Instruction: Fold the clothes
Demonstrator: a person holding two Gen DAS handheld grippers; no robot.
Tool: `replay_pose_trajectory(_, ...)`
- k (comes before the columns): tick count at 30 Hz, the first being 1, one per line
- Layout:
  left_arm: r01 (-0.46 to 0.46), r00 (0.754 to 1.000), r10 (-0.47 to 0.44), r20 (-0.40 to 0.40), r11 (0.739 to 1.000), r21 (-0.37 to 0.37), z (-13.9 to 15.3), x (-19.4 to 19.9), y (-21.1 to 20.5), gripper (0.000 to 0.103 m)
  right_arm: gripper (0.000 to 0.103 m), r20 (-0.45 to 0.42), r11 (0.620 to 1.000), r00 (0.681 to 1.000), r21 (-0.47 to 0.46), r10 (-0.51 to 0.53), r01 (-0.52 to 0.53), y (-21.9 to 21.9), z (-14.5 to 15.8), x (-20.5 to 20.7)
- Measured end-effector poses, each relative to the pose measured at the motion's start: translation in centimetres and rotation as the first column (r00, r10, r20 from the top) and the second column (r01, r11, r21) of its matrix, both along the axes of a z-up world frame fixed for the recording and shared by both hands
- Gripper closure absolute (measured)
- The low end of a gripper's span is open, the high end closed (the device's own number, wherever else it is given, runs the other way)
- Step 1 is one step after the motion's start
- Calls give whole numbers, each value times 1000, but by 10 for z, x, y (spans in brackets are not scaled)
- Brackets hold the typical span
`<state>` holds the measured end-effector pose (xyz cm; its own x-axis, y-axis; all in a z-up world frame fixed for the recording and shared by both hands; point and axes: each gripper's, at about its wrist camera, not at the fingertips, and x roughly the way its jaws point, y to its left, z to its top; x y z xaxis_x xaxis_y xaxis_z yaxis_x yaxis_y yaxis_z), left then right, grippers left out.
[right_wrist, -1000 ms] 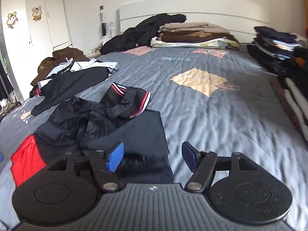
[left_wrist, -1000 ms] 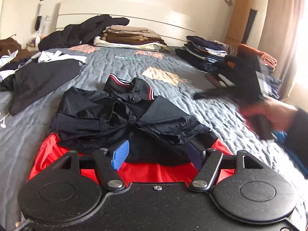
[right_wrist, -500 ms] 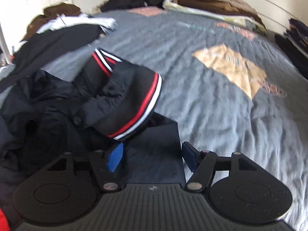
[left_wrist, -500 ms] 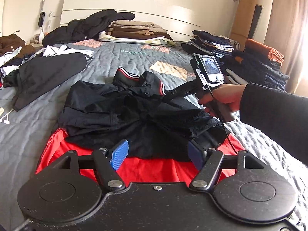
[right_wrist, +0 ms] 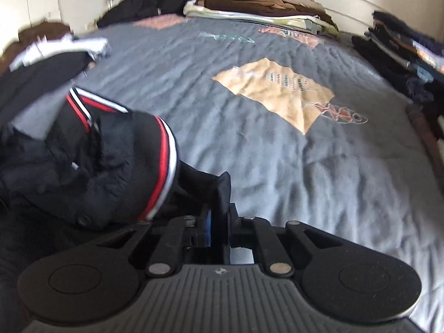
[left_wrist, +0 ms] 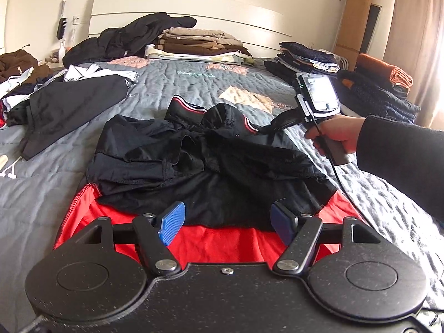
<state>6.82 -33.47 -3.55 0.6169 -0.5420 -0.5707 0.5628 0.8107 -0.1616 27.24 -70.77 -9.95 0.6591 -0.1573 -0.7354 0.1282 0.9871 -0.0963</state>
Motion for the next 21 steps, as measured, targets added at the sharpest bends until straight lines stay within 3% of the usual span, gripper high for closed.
replay_pose_trajectory(3, -2, 1000, 2, -2, 1000, -7, 1, 1, 1, 35, 81, 51, 997, 997, -43, -55, 57, -7, 10, -5)
replay_pose_trajectory(7, 1, 1000, -2, -1, 1000, -12, 3, 0, 1, 35, 81, 118, 1000, 993, 14, -8, 7, -14, 37, -28)
replay_pose_trajectory(10, 3, 1000, -3, 2, 1000, -21, 4, -1, 1, 35, 80, 76, 989, 990, 81, 121, -127, 2, 41, -42)
replay_pose_trajectory(14, 3, 1000, -3, 6, 1000, -18, 5, -2, 0, 33, 79, -7, 971, 978, 123, 210, -207, 24, 13, -51)
replay_pose_trajectory(16, 2, 1000, -2, 4, 1000, -16, 5, -1, 1, 33, 79, -50, 981, 983, 94, 177, -171, 29, -6, -48)
replay_pose_trajectory(18, 0, 1000, 0, 3, 1000, -14, 5, 0, 2, 33, 79, -34, 990, 992, 72, 120, -118, 23, -13, -49)
replay_pose_trajectory(21, -5, 1000, 5, -3, 1000, -27, 6, 3, 6, 33, 78, -8, 994, 999, 96, 47, -46, 17, -1, -50)
